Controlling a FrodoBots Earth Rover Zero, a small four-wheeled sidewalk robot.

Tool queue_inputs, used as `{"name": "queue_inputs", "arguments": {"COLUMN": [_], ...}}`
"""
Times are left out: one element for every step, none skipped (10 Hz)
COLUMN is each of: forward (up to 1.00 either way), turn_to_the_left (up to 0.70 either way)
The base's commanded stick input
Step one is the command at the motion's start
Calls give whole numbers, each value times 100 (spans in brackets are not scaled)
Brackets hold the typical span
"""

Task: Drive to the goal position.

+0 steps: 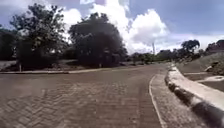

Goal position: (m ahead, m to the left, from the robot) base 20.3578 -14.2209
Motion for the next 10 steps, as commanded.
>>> {"name": "queue_inputs", "arguments": {"forward": [70, 70, 70, 70, 70, 70, 70, 70, 70, 70], "turn_to_the_left": [0, 0, 0, -26, 0, 0, 0, -7, -17, -13]}}
